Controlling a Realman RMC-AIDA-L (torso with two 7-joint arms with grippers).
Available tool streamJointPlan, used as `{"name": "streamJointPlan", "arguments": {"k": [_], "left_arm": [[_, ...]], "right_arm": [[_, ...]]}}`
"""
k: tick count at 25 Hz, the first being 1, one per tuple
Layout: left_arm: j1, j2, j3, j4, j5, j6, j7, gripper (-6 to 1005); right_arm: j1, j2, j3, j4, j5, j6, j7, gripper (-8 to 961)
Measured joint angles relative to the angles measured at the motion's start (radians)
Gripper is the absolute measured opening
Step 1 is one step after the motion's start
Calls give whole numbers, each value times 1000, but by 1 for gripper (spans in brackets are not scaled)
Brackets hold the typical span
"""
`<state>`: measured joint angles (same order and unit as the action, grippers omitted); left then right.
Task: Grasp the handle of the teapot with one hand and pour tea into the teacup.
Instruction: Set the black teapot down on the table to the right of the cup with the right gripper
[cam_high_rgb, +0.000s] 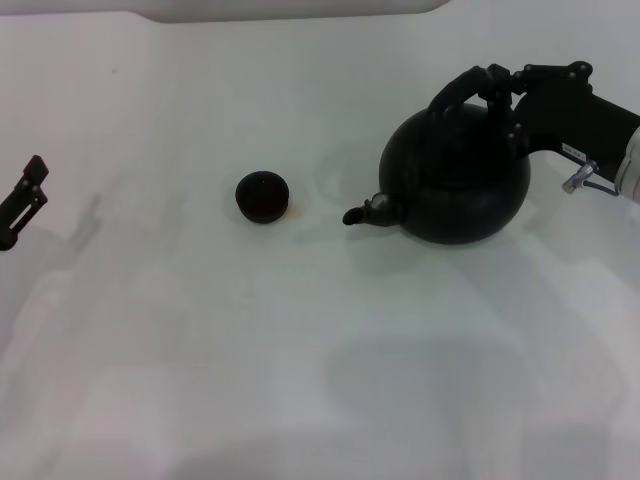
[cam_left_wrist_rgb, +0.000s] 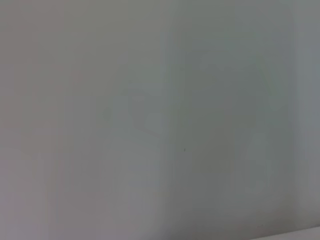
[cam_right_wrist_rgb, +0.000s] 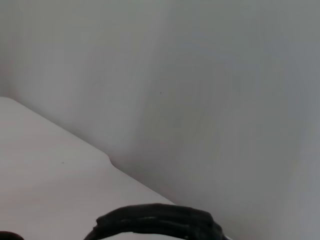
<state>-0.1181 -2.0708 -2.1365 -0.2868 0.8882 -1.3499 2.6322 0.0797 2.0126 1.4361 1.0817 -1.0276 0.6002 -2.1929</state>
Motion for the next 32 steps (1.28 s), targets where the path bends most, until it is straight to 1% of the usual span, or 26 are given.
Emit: {"name": "streamJointPlan", "arguments": {"k": [10, 16, 21, 22, 23, 26, 29, 32], "left_arm": [[0, 0, 3, -2, 0, 0, 0, 812], [0, 0, 4, -2, 0, -2, 0, 813], [0, 0, 2, -2, 0, -2, 0, 812], [0, 0, 1, -2, 0, -2, 0, 812], [0, 0, -1, -2, -1, -2, 0, 812], [0, 0, -3, -2, -3, -2, 0, 812], [-1, 1, -4, -6, -7, -2, 0, 811], [-1, 1, -5, -14, -8, 1, 2, 811]], "right_arm": [[3, 0, 3, -10, 0, 3, 6, 203], [3, -4, 17, -16, 0, 15, 6, 220], [2, -5, 77, -50, 0, 94, 7, 234], [0, -6, 111, -72, 0, 144, 7, 237], [0, -6, 111, -72, 0, 144, 7, 240], [1, -7, 179, -124, -5, 249, 1, 248], [5, -10, 257, -186, -12, 358, -2, 379], [6, -20, 329, -247, -20, 464, -24, 485]]}}
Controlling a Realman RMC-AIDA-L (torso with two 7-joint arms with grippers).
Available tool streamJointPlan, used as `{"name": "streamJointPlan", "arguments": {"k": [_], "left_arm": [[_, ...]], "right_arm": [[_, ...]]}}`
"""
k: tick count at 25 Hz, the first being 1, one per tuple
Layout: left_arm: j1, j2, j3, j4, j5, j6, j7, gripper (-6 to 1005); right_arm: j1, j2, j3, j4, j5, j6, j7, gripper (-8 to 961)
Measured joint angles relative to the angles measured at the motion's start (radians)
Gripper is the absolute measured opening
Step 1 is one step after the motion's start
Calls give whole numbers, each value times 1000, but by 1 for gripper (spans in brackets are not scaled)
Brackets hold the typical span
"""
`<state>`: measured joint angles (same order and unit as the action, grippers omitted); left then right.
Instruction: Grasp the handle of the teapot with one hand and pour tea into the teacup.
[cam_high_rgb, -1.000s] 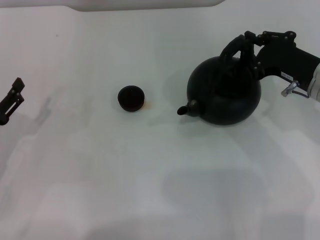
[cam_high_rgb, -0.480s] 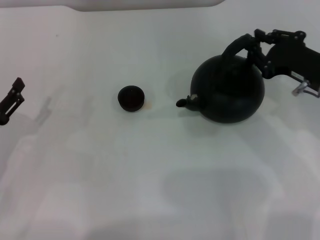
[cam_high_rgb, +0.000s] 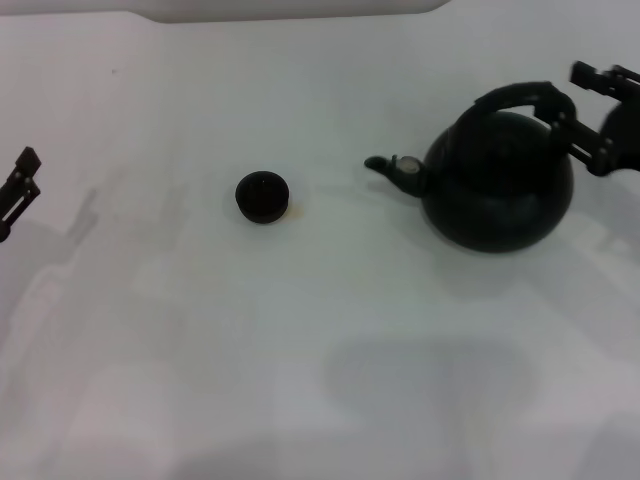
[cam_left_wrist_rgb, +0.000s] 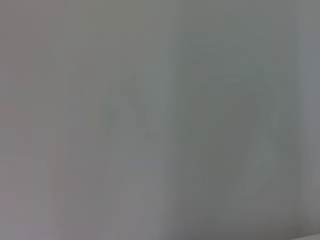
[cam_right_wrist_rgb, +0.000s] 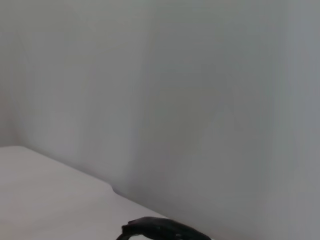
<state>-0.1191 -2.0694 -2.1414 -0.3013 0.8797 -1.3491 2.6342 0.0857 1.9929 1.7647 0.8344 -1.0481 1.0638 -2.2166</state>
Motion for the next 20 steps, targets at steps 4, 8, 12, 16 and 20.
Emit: {"name": "streamJointPlan", "arguments": {"k": [4, 8, 12, 16, 20], "left_arm": [[0, 0, -1, -10, -1, 12, 8, 813], [-1, 0, -1, -16, -2, 17, 12, 813], [-2, 0, -2, -17, -2, 14, 12, 813], [1, 0, -2, -17, -2, 10, 12, 813], [9, 0, -2, -17, -3, 9, 12, 813]], "right_arm": [[-6, -18, 58, -71, -9, 79, -47, 622], [0, -28, 98, -146, -9, 109, -63, 755], [4, -22, 108, -177, -9, 117, -93, 775], [2, -32, 108, -184, -52, 179, -86, 796], [-7, -61, 113, -195, -65, 300, -75, 811]]}}
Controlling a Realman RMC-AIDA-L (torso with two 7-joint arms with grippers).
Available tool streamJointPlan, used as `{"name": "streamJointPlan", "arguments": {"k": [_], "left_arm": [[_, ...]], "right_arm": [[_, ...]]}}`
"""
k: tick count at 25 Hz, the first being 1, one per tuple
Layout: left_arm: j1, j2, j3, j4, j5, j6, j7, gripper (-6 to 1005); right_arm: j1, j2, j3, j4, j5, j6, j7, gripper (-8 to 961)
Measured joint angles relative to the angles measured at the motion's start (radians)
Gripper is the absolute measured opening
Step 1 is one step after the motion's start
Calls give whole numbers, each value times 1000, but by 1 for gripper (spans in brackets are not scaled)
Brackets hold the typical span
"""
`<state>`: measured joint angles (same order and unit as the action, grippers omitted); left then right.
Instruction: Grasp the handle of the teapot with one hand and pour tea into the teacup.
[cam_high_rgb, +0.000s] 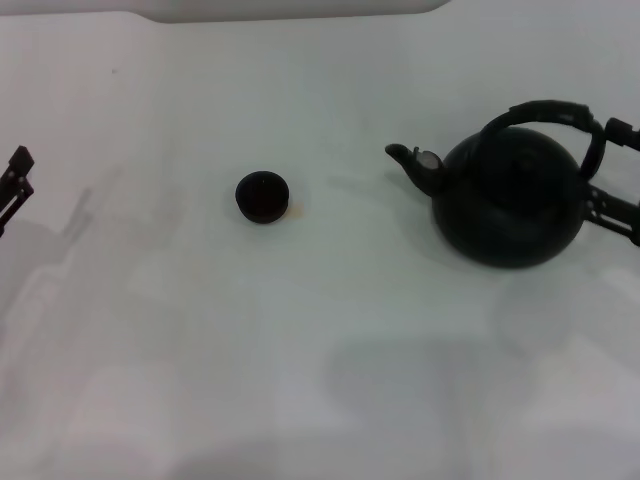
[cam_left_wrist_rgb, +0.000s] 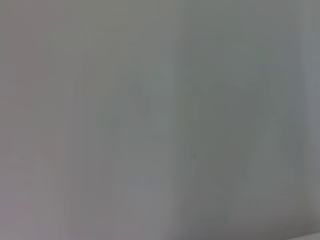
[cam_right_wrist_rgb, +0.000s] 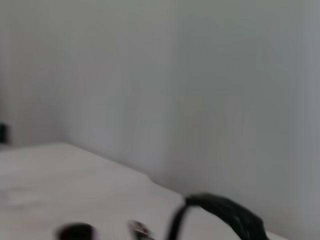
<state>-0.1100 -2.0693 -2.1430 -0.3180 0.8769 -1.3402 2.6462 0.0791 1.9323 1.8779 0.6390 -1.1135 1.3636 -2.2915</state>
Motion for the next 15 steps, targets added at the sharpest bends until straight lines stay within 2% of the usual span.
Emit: {"name": "streamJointPlan", "arguments": {"k": [2, 4, 6, 9, 13, 15], "left_arm": [[2, 0, 0, 0, -1, -2, 0, 813], [3, 0, 0, 0, -1, -3, 1, 813], [1, 0, -2, 1, -2, -3, 8, 812], [-3, 0, -10, 0, -4, -2, 24, 812], [-5, 0, -12, -5, -5, -8, 27, 812], [-5, -2, -12, -10, -11, -8, 28, 812]], "right_arm": [[-13, -31, 37, -30, -2, 174, 5, 810], [-17, -35, 69, -47, -1, 215, 4, 810], [-28, -35, 157, -87, 2, 281, -1, 809], [-48, -3, 313, -128, 2, 271, -25, 808], [-53, 76, 509, -177, 6, 178, -139, 807], [-43, 91, 544, -226, 33, 152, -223, 807]]}}
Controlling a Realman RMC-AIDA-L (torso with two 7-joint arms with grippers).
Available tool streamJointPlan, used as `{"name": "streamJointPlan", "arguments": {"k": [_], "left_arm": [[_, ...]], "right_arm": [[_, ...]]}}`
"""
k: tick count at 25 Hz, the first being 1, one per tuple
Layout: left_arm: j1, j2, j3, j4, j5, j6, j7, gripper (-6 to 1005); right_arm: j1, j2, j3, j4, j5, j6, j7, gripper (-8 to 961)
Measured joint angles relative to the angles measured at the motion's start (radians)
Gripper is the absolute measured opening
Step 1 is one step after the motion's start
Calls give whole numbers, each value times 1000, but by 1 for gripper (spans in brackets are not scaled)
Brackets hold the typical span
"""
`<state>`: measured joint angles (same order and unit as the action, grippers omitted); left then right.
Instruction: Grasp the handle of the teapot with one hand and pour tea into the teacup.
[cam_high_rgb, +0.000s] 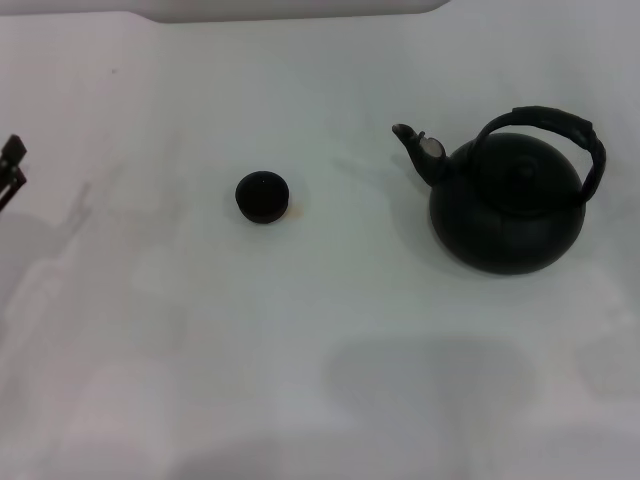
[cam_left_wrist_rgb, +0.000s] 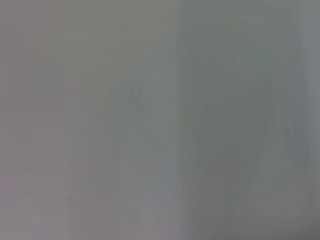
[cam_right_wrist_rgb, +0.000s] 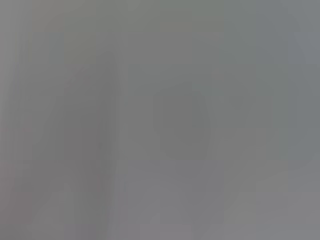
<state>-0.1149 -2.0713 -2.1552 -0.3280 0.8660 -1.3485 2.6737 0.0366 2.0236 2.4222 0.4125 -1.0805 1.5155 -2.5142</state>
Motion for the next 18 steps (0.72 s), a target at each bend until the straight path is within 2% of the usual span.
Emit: {"name": "streamJointPlan", "arguments": {"k": [4, 10, 15, 18], "left_arm": [[7, -4, 0, -1, -56, -1, 0, 812], [14, -8, 2, 24, -129, -29, 0, 812], [-6, -9, 7, 101, -247, -109, -7, 813], [-15, -10, 8, 121, -273, -117, -6, 813]], "right_arm": [[37, 0, 3, -110, 83, -51, -79, 805], [64, -3, 4, -115, 83, -197, -96, 802], [87, -18, 6, -102, 83, -229, -103, 799], [109, -19, 12, -101, 84, -241, -131, 799]]}}
